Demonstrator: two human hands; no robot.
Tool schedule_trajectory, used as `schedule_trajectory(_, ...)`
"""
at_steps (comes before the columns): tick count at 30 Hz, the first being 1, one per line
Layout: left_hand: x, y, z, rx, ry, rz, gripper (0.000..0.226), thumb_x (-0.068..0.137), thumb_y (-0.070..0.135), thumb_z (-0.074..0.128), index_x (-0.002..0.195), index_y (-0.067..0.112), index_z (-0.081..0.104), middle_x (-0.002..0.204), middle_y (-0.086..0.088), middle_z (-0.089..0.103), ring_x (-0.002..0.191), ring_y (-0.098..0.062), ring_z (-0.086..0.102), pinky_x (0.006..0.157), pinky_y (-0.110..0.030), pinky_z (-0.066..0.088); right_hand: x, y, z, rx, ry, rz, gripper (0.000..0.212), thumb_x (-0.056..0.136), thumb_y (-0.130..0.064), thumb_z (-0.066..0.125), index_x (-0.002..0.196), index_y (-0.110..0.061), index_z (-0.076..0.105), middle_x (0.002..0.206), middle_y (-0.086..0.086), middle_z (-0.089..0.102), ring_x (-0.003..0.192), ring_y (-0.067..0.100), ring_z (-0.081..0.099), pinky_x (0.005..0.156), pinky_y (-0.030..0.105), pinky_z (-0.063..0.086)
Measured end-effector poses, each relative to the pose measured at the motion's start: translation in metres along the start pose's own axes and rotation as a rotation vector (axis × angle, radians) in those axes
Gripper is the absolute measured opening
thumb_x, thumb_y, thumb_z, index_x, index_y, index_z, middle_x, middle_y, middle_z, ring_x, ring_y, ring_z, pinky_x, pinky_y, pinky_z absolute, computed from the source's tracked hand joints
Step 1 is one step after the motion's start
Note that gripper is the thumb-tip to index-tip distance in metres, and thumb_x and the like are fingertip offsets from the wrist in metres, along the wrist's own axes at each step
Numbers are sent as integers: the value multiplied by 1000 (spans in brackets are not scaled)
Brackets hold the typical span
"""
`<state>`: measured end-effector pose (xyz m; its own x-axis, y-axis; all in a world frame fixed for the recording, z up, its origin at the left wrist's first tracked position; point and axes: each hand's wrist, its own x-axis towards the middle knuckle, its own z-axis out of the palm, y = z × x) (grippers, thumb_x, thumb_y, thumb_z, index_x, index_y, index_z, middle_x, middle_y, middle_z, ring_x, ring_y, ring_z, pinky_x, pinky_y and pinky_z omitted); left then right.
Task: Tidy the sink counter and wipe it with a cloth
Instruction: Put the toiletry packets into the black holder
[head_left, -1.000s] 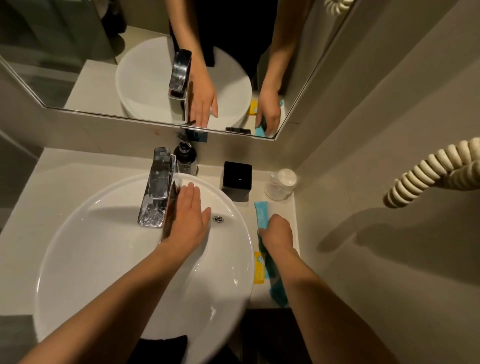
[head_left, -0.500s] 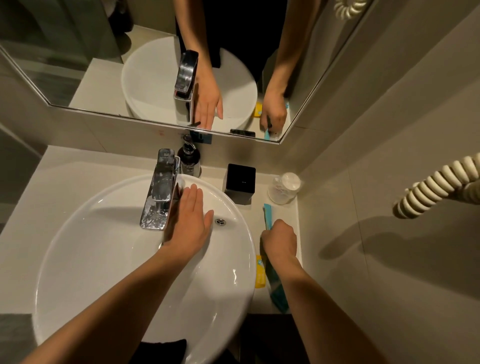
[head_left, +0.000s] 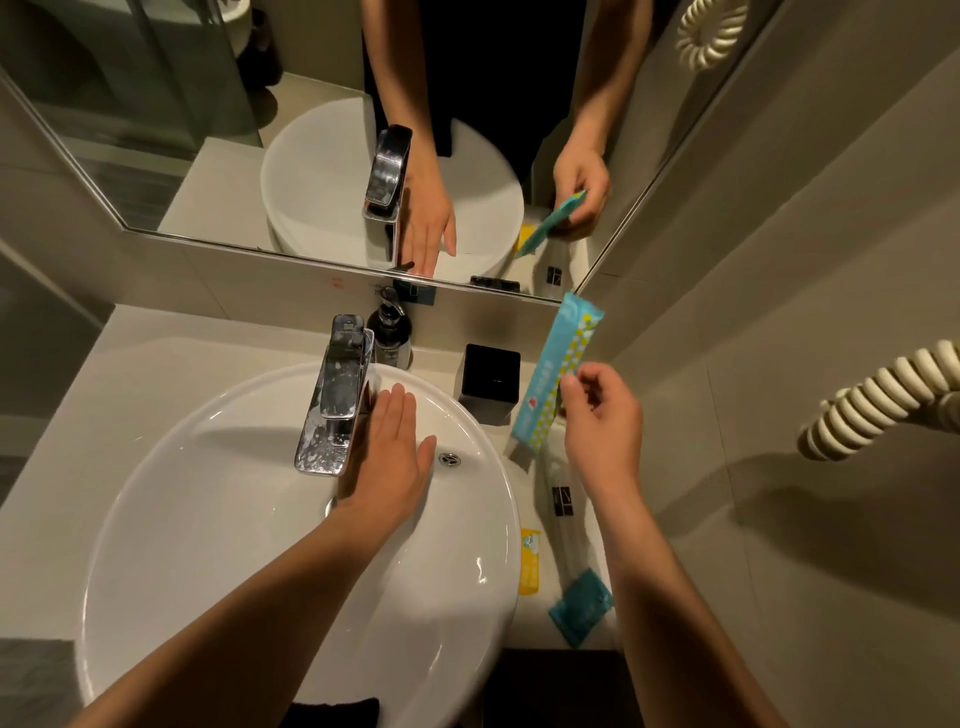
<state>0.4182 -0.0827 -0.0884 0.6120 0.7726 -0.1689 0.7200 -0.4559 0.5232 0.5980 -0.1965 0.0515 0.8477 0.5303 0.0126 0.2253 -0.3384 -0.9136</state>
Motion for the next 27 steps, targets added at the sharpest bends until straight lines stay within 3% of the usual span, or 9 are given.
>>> schedule_trajectory(3,-2,6,-2,-6,19,-11,66,107,35,36,160,5,12,171,-11,3,158,-22,-5,128,-40,-1,20,-24,13,115,-23,-76,14,99,-9,59,85,-12,60,81,1,65,74,8,62,70,30,59)
schedule_trajectory(6,-7,18,-3,19,61,-33,66,107,37,32,160,4,11,171,-13,4,158,-24,-3,129,-43,5,38,-25,33,165,-88,-86,11,98,-11,58,88,-7,59,87,14,67,80,16,64,78,51,60)
schedule_trajectory(8,-10,25,0,74,98,-60,68,107,40,27,160,3,8,170,-14,3,158,-26,-2,128,-44,7,45,-20,46,150,-122,-86,11,98,-12,58,87,-9,60,85,11,67,79,16,62,78,56,58)
schedule_trajectory(10,-9,31,5,102,122,-114,71,106,44,24,160,4,2,171,-13,0,158,-26,-4,128,-44,7,48,-14,55,137,-154,-61,13,99,-12,57,86,-14,60,83,5,66,77,14,61,79,55,57)
schedule_trajectory(13,-5,38,11,102,131,-178,73,105,45,24,160,5,-3,171,-13,-4,158,-25,-7,128,-42,2,54,-5,62,139,-184,-25,13,102,-15,55,93,-6,59,88,14,68,76,18,61,78,50,57)
schedule_trajectory(16,-4,42,12,118,136,-193,73,105,43,25,160,3,-4,170,-14,-5,158,-27,-6,127,-42,0,60,0,59,133,-140,-53,15,102,-14,53,91,-3,56,78,10,62,70,17,57,70,41,52)
schedule_trajectory(19,-4,43,12,126,131,-189,73,105,43,24,160,4,-4,170,-14,-6,158,-27,-7,126,-41,-2,64,9,55,81,-113,-70,14,101,-18,54,89,-11,56,77,11,61,70,17,57,66,40,51)
schedule_trajectory(22,-5,43,12,132,138,-191,73,105,41,26,160,3,-2,170,-15,-3,158,-28,-5,127,-43,1,62,21,61,-13,-141,-51,14,100,-19,56,87,-14,57,75,1,61,69,15,56,63,37,47)
schedule_trajectory(27,-4,44,11,127,126,-194,73,105,41,27,160,3,-3,170,-14,-4,158,-27,-5,127,-43,1,56,32,78,-218,-245,-37,10,101,-19,57,97,-11,62,93,2,70,85,21,65,67,34,54)
